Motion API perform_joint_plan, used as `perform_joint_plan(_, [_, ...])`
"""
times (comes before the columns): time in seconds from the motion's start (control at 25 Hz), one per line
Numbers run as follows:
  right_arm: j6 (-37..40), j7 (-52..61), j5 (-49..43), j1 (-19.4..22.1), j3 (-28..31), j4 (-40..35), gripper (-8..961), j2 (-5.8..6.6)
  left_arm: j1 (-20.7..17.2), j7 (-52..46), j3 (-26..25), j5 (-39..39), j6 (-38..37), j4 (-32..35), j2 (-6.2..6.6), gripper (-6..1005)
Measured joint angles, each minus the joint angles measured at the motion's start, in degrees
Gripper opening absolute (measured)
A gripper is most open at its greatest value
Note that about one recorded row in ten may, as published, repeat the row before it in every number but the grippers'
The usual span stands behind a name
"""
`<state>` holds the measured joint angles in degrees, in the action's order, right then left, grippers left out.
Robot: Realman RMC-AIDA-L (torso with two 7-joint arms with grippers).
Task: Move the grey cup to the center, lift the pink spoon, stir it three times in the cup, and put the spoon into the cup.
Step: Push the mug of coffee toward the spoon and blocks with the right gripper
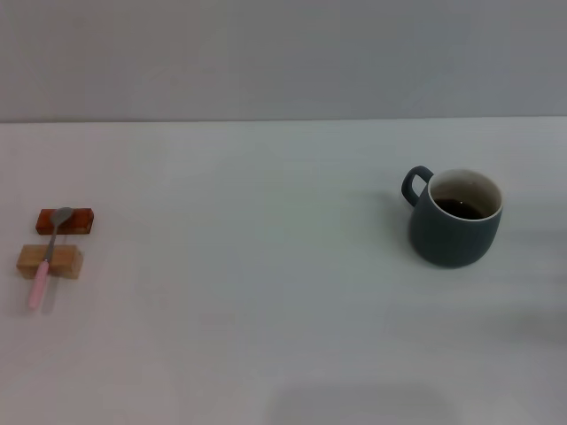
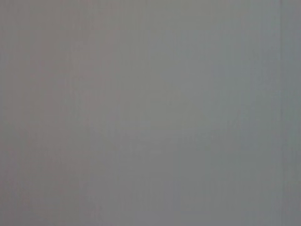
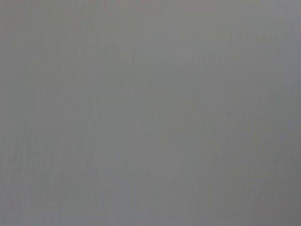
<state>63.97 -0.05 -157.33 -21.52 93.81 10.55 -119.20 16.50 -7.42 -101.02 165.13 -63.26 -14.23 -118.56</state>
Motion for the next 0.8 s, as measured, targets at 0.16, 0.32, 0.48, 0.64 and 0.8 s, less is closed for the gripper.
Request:
perform_joint_plan(0.16, [-0.09, -0.01, -0.12, 0.07, -0.19, -0.61, 562, -0.12, 0.07, 0.23, 0.36, -0.03, -0.02, 0.17, -0.01, 844])
perform_joint_plan(0.32, [-0.34, 0.32, -0.17, -0.08, -0.21, -1.26, 561, -0.19, 0.07, 0.22, 0.38, -0.05, -0.02, 0.17, 0.12, 844])
perform_joint_plan(0.48, [-0.42, 0.39, -0.17, -0.52, -0.21, -1.89, 560, -0.23, 0.19, 0.64, 0.25, -0.10, 0.15, 0.03, 0.23, 843])
perform_joint_plan(0.64, [-0.27, 0.30, -0.18, -0.50, -0.46, -1.89, 556, -0.23, 0.22, 0.67, 0.01, -0.17, 0.01, -0.16, 0.26, 843])
perform_joint_plan(0.8, [-0.02, 0.21, -0.21, -0.21, -0.87, -1.70, 552, -0.27, 0.21, 0.65, 0.21, -0.17, 0.14, 0.02, 0.36, 843])
